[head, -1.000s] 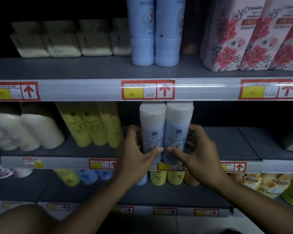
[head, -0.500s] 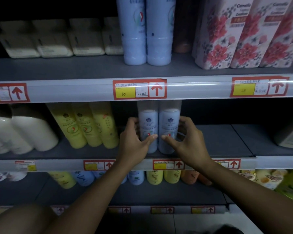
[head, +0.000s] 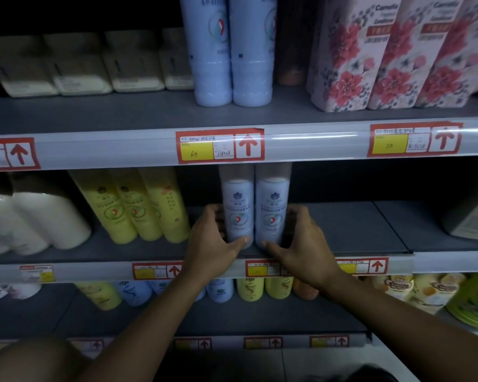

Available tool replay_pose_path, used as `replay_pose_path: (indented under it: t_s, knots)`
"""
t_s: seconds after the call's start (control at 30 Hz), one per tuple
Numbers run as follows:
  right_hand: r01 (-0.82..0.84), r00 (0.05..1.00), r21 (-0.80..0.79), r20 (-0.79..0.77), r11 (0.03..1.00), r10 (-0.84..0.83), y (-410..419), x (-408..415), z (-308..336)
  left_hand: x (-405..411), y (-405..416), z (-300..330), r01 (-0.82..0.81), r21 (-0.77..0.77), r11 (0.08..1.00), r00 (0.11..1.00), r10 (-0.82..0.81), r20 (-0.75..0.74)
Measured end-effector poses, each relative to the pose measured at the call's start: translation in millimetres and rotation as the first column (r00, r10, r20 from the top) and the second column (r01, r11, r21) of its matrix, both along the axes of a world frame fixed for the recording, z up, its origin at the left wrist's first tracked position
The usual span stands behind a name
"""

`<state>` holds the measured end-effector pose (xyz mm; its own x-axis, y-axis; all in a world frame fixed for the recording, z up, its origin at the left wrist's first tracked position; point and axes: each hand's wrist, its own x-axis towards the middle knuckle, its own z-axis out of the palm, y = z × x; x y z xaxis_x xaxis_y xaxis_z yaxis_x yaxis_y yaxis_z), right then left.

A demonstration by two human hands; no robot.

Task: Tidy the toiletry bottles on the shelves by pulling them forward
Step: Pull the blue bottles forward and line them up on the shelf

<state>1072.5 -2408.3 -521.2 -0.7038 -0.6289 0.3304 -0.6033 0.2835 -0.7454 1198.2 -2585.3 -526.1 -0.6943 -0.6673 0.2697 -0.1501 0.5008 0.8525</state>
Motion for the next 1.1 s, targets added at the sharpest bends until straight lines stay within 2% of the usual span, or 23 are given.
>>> replay_pose_path:
  t_s: [0.4,0.73,1.1]
  knots:
    - [0.042,0.998,-0.006,-0.037,0.999,-0.042,-12,-13,-2,-13,-5,0,-0.064,0.001,0.998,0.998,0.064,0.025]
    - [0.108,0.994,0.066,-0.024,0.992,-0.107,-37,-24,5,-34,-18,-2,-0.136,-0.009,0.991,0.991,0.136,0.017]
    - [0.187,0.982,0.176,-0.054,0.966,-0.18,-67,-36,-1,-56,-37,-5,-0.263,0.068,0.962,0.963,0.258,0.074]
